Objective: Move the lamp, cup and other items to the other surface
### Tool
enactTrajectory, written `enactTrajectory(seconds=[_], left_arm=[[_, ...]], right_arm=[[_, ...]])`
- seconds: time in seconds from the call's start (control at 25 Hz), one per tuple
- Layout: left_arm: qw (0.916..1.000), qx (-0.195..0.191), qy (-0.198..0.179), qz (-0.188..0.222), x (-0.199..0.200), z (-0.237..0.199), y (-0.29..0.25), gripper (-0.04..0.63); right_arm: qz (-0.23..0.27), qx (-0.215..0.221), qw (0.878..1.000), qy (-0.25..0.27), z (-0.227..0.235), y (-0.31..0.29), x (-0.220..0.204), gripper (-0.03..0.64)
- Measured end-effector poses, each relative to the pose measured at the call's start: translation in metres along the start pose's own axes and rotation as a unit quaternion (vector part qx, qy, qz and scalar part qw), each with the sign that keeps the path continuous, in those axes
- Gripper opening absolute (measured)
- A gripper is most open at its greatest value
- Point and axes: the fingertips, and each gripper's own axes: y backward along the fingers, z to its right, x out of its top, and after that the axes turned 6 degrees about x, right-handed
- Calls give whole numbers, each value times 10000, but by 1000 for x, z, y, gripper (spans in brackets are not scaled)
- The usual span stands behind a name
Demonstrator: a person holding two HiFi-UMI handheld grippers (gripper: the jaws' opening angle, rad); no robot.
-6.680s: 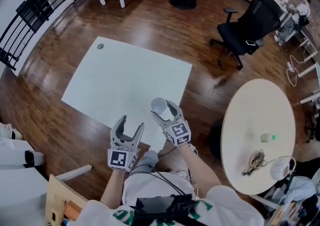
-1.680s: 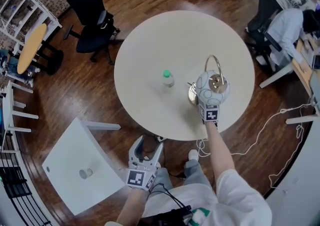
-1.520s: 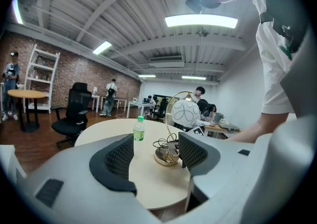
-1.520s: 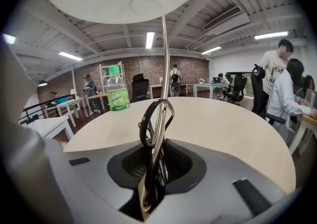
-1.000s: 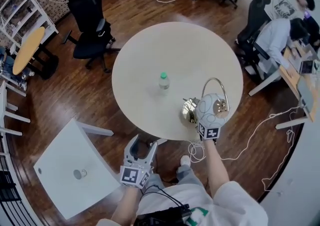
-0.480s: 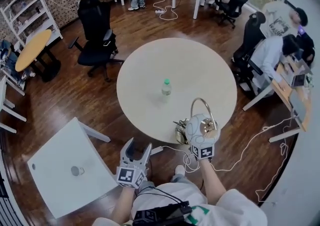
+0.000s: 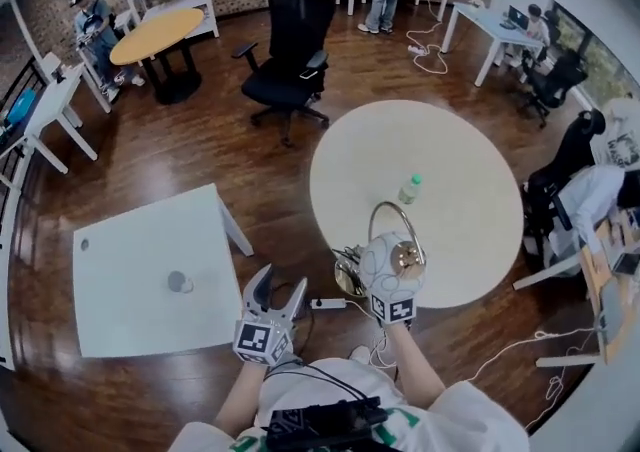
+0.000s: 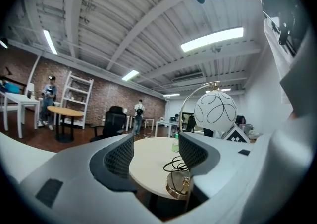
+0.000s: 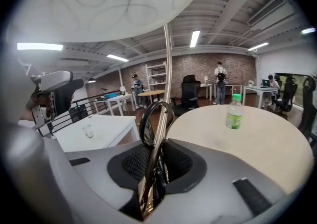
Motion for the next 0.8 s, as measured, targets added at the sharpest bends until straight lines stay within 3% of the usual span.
enactTrajectory(seconds=[0.2, 0.4, 0.64, 0.8], left_arm=[[9941, 1084, 8, 49, 3, -77, 54, 269], [9803, 1973, -16, -42, 3, -146, 109, 270], [9637, 2668, -126, 1, -4, -204, 160, 270], [9547, 2973, -130, -4, -6, -233, 190, 270]], right_arm=[[-37, 871, 9950, 491, -75, -69, 45, 83], [-52, 1707, 9811, 911, -161, -139, 73, 83], [-157, 2370, 9645, 1153, -250, -223, 87, 83], [-166, 2503, 9611, 1159, -291, -278, 91, 83]])
